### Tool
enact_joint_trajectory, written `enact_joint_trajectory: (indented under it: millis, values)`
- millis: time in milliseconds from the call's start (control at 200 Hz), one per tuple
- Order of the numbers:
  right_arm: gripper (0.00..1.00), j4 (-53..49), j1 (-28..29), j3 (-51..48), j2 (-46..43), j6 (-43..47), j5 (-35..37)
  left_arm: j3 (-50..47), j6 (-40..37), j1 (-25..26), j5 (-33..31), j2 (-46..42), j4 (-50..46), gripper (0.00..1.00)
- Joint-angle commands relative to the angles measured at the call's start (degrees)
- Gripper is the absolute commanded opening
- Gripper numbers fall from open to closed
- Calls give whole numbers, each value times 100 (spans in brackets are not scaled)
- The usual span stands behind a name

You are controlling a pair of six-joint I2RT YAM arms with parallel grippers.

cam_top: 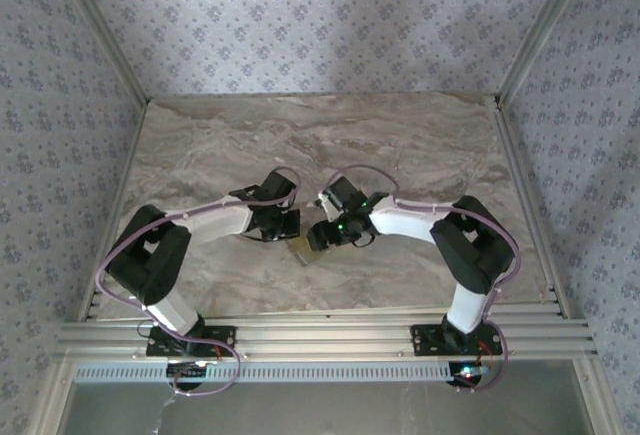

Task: Put the credit cards into the card holder
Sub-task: Turn over the card holder at the center of the table.

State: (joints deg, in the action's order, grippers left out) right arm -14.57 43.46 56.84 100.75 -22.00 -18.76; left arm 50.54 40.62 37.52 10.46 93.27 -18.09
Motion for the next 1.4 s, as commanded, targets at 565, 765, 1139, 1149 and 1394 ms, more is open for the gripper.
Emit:
enact_joint_trajectory:
  millis: [565, 765, 1139, 1149, 1394]
  values:
    - [53, 486, 122, 388, 987, -165, -1707, -1250, 374, 29, -152, 208, 829, 0]
    - [36, 563, 255, 581, 1113, -258, -1705, -1407, 437, 30, -114, 226, 991, 0]
    - [0, 1018, -31, 237, 376, -599, -1879, -1510, 360, 25, -70, -125, 948, 1]
    - [0, 1007, -40, 222, 340, -594, -1866, -1516, 344, 20, -70, -171, 932, 1]
    - [0, -1028, 82, 383, -840, -54, 839, -1684, 128, -418, -312, -1880, -37, 35]
